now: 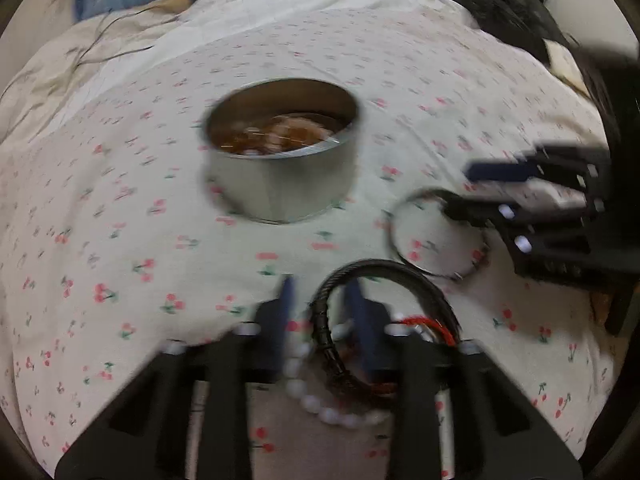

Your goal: Organize jewelry

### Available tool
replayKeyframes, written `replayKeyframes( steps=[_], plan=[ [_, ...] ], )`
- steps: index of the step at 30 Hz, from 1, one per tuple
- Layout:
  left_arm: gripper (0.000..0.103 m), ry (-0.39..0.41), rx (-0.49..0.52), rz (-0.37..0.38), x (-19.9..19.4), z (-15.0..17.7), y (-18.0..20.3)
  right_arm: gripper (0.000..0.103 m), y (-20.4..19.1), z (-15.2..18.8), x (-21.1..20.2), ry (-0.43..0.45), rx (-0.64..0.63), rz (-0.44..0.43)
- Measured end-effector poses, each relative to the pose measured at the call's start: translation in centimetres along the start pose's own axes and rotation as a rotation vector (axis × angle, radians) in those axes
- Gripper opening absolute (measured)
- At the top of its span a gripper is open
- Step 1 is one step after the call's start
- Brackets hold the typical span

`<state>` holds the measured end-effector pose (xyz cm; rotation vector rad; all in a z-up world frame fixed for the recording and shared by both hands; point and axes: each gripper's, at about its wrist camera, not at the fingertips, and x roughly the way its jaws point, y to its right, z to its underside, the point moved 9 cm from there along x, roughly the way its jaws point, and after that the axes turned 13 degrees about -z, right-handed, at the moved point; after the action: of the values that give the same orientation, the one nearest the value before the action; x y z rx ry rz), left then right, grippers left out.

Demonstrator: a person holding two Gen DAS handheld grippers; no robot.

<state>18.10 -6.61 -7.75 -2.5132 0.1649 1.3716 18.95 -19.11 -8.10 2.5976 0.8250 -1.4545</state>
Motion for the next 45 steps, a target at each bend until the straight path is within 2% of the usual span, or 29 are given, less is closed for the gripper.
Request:
replayKeyframes(
  steps=[4,6,10,13,14,15,16,18,20,21,25,28,29,32,35,36,37,38,39,40,45],
  plan=[
    [0.014,-0.022,-0.184,-0.037,0.6,-0.3,-4.1,0.046,0.1,-0.1,0.0,0.002,0.007,-0.004],
    [0.014,-0.033,-0.281,0.006,0.6,-0.3,-5.6,0.047,0.1,-0.1,-0.1,0.007,0.013,-0.012],
    [0.016,-0.065,-0.346,0.069,0.9,0.2,-6.0,0.053,-0.1,-0.1,0.1,0.003,0.007,-0.025],
    [0.015,-0.074,-0.316,0.061,1.3,0.4,-5.2,0.052,-0.2,-0.1,0.3,0.000,-0.007,-0.016],
    [0.015,-0.076,-0.284,0.065,1.4,0.4,-4.4,0.047,-0.3,-0.1,0.3,0.001,-0.007,-0.020],
    [0.014,-0.073,-0.247,0.069,1.3,0.4,-3.7,0.032,-0.3,-0.1,0.3,0.000,-0.005,-0.027],
    [0.013,-0.074,-0.224,0.083,1.4,0.3,-3.3,0.024,-0.3,-0.1,0.3,-0.001,0.000,-0.038],
    [0.011,-0.082,-0.199,0.154,0.9,0.4,-1.9,0.015,-0.3,-0.2,0.3,-0.003,0.012,-0.056],
    [0.011,-0.088,-0.185,0.252,0.0,0.5,-0.8,0.014,-0.2,-0.1,0.2,-0.003,0.035,-0.081],
    [0.011,-0.078,-0.178,0.254,-0.4,0.5,-0.6,0.014,-0.1,-0.1,0.1,-0.002,0.049,-0.094],
    [0.011,-0.057,-0.253,0.216,-0.5,0.2,-2.7,0.016,0.1,0.0,0.3,-0.013,0.069,-0.114],
    [0.011,-0.077,-0.286,0.171,0.4,0.5,-3.8,0.031,-0.7,0.1,0.5,-0.022,0.028,-0.120],
    [0.012,-0.088,-0.290,0.161,0.7,0.6,-4.0,0.033,-1.0,0.1,0.5,-0.025,0.006,-0.106],
    [0.022,-0.108,-0.278,0.143,1.3,1.0,-4.7,0.037,-1.6,0.3,0.6,-0.035,-0.064,-0.054],
    [0.037,-0.108,-0.255,0.152,1.5,1.0,-3.8,0.038,-1.5,0.3,0.6,-0.034,-0.055,-0.061],
    [0.038,-0.104,-0.236,0.136,1.6,1.0,-3.4,0.037,-1.6,0.3,0.6,-0.036,-0.059,-0.058],
    [0.037,-0.097,-0.210,0.112,1.5,1.0,-3.2,0.030,-1.5,0.4,0.6,-0.037,-0.066,-0.053],
    [0.020,-0.089,-0.183,0.092,1.4,0.9,-3.1,0.023,-1.6,0.4,0.5,-0.036,-0.070,-0.053],
    [0.012,-0.086,-0.171,0.089,1.3,0.9,-3.1,0.009,-1.6,0.3,0.4,-0.033,-0.068,-0.051],
    [0.011,-0.078,-0.173,0.104,1.0,0.7,-3.0,0.005,-1.6,0.1,0.3,-0.026,-0.060,-0.061],
    [0.010,0.022,-0.221,0.133,-1.7,-0.8,-4.0,0.005,-1.8,-1.2,-1.6,0.070,0.002,-0.150]
  ],
)
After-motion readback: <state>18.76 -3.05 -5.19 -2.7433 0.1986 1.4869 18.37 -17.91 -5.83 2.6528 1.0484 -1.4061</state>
